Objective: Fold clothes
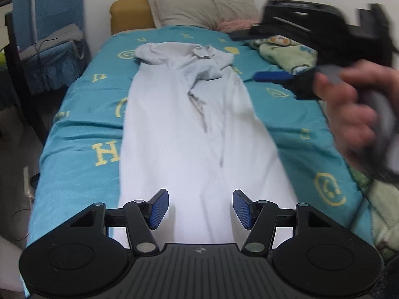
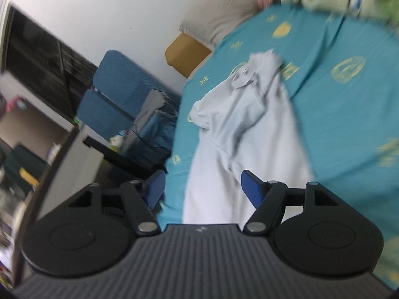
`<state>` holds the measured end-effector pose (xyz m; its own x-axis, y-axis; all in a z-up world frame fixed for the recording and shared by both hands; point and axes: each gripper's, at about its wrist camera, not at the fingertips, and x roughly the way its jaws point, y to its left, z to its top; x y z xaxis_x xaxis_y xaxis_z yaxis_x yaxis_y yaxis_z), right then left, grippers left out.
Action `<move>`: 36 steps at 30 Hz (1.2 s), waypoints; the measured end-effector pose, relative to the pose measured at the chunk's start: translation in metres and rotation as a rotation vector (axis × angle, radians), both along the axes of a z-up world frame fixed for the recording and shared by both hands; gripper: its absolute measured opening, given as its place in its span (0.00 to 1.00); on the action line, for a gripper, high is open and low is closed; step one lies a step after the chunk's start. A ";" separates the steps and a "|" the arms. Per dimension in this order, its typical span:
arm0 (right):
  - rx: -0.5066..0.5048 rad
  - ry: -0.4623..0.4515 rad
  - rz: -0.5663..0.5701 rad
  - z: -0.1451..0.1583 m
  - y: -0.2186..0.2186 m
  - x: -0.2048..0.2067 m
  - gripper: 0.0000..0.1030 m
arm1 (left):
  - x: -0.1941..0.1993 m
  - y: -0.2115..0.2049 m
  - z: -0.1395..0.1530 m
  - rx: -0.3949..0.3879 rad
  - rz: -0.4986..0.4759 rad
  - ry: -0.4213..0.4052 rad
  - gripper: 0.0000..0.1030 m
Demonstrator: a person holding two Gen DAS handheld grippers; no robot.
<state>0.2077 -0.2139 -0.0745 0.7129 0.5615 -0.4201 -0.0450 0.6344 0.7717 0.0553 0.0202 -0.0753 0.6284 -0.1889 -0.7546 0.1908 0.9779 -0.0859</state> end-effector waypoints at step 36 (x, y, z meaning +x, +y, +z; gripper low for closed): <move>-0.465 -0.034 -0.073 -0.022 0.046 0.050 0.79 | 0.022 0.051 0.008 -0.078 0.190 -0.114 0.62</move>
